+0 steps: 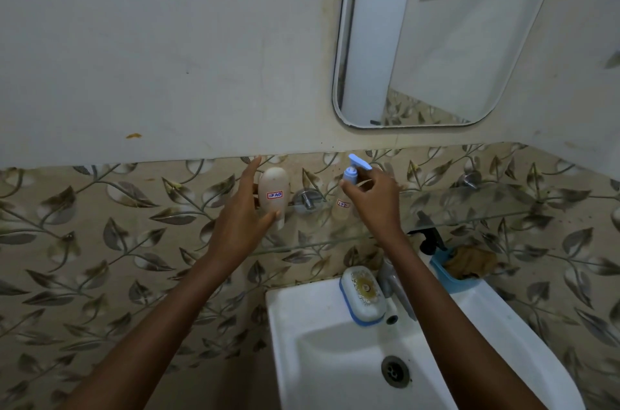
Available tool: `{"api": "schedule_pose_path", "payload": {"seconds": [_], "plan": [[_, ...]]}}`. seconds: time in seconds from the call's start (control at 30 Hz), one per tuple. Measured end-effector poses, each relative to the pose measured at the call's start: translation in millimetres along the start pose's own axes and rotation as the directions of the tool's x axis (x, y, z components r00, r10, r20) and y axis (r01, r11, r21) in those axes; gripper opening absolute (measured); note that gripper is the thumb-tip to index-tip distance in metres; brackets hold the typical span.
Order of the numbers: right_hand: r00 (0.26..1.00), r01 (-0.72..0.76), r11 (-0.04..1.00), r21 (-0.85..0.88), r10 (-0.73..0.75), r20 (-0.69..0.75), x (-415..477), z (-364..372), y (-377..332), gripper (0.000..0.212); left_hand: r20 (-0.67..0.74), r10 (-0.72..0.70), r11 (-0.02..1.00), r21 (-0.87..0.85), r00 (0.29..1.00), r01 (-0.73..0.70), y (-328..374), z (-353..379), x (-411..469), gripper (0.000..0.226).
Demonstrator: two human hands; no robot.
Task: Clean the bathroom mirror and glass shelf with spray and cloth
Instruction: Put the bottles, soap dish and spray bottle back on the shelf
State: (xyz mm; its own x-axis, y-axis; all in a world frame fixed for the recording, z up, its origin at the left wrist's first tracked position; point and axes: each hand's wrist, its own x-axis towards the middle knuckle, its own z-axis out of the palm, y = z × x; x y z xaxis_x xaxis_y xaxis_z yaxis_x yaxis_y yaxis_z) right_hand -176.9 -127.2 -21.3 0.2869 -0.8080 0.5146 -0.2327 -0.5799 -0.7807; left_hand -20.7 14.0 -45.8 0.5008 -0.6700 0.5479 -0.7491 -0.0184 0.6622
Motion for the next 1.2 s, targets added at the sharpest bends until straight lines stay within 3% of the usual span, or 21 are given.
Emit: {"api": "schedule_pose_path", "payload": {"seconds": [0.17, 0.3, 0.37, 0.47, 0.53, 0.63, 0.73, 0.87, 1.0, 1.13, 1.2], "plan": [[0.995, -0.027, 1.000, -0.012, 0.029, 0.099, 1, 5, 3, 0.026, -0.011, -0.041, 0.998, -0.051, 0.999, 0.040, 1, 1, -2, 0.099], [0.993, -0.069, 0.997, -0.021, 0.070, 0.096, -5, 3, 2, 0.036, -0.010, -0.048, 0.995, -0.086, 0.999, 0.047, 2, 1, -3, 0.100], [0.997, -0.082, 0.997, 0.006, 0.082, -0.007, -16, -5, 3, 0.043, -0.006, -0.044, 0.995, -0.088, 0.999, 0.043, 1, 0, -4, 0.098], [0.954, 0.052, 0.997, 0.050, -0.034, -0.298, -65, -17, 15, 0.020, -0.018, -0.022, 0.996, -0.084, 1.000, 0.021, 0, -1, -6, 0.090], [0.931, -0.043, 0.999, -0.002, 0.040, -0.362, -107, -14, 47, 0.020, -0.036, -0.024, 0.996, -0.088, 0.999, 0.021, -2, -2, -10, 0.083], [0.915, -0.394, 0.905, -0.162, 0.369, -0.167, -144, 2, 115, 0.017, -0.066, -0.038, 0.997, -0.075, 0.997, 0.033, -7, -4, -16, 0.076], [0.906, -0.368, 0.802, -0.470, 0.423, 0.012, -150, 19, 162, 0.061, -0.071, -0.039, 0.998, -0.051, 0.997, 0.035, -9, -4, -24, 0.073], [0.855, -0.371, 0.701, -0.610, 0.513, 0.069, -140, 31, 178, 0.084, -0.059, -0.043, 0.999, -0.010, 0.997, 0.043, -10, -3, -30, 0.074], [0.838, -0.419, 0.716, -0.559, 0.542, 0.066, -137, 33, 186, 0.091, -0.066, -0.053, 0.999, 0.005, 0.996, 0.053, -9, -3, -31, 0.072], [0.824, -0.532, 0.788, -0.309, 0.566, 0.024, -145, 23, 171, 0.084, -0.067, -0.068, 0.998, -0.004, 0.995, 0.068, -11, -5, -31, 0.071], [0.850, -0.516, 0.820, -0.247, 0.525, -0.032, -153, 10, 152, 0.081, -0.071, -0.080, 0.996, -0.031, 0.994, 0.078, -11, -7, -32, 0.070]]}}
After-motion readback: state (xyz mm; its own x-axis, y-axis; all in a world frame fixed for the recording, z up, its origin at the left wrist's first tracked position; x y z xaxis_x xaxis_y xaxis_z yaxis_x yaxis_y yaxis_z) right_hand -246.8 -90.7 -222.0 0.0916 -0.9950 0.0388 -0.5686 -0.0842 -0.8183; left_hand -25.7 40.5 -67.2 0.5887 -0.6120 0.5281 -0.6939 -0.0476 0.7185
